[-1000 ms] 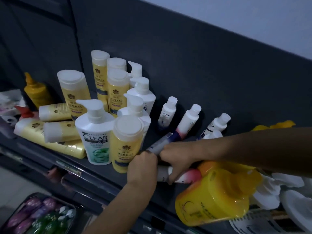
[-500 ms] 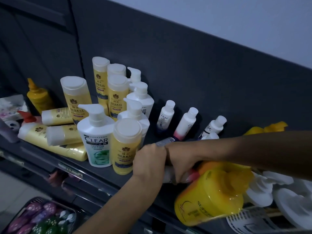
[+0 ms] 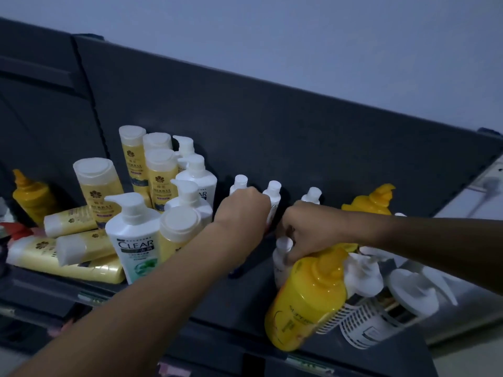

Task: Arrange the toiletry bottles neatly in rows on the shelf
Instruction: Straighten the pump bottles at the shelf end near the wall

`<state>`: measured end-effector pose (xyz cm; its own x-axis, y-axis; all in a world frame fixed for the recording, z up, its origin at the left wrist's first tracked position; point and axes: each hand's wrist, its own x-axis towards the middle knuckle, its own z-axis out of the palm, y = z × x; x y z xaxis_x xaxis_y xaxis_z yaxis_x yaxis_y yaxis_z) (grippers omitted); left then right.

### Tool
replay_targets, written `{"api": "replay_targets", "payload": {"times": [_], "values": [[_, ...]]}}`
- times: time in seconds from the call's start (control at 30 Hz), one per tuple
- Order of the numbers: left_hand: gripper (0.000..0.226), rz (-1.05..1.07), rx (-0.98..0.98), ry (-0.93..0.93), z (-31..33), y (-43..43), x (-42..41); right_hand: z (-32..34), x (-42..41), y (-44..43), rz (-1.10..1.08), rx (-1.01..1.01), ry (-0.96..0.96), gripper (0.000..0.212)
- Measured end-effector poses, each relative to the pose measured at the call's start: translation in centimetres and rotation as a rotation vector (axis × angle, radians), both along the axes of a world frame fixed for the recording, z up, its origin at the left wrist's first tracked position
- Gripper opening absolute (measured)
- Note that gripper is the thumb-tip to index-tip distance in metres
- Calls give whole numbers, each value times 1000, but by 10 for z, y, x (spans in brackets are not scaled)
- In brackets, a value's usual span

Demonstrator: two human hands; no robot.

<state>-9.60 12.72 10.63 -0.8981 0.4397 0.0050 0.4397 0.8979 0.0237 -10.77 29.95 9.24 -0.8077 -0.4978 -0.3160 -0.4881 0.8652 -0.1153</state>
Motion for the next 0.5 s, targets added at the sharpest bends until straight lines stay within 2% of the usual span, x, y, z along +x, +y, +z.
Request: {"api": "replay_targets", "payload": {"times": [0.1,0.17,0.27,0.3,0.4,0.43,0.5], "values": [[33,-20,-7,-27,7,2,0,2,4,3,-46,3,56,24],[6,-18,-26,-42,10,0,-2,3,-1,3,-97,10,77,16],[36,-10,38,-26,7,-3,-4,5,-11,-5,-179,31,71,20],[35,-14,37,-19,6,-4,-4,5,-13,-8,-190,48,56,20],[5,-44,29,-28,7,-4,-2,1,-18,-21,-203,57,24,18],[16,-61,23,-31,5,-5,-3,1,-19,-24,-206,56,16,17],[23,-94,30,-47,4,-6,-3,2,-21,-30,-211,58,-7,16]]}}
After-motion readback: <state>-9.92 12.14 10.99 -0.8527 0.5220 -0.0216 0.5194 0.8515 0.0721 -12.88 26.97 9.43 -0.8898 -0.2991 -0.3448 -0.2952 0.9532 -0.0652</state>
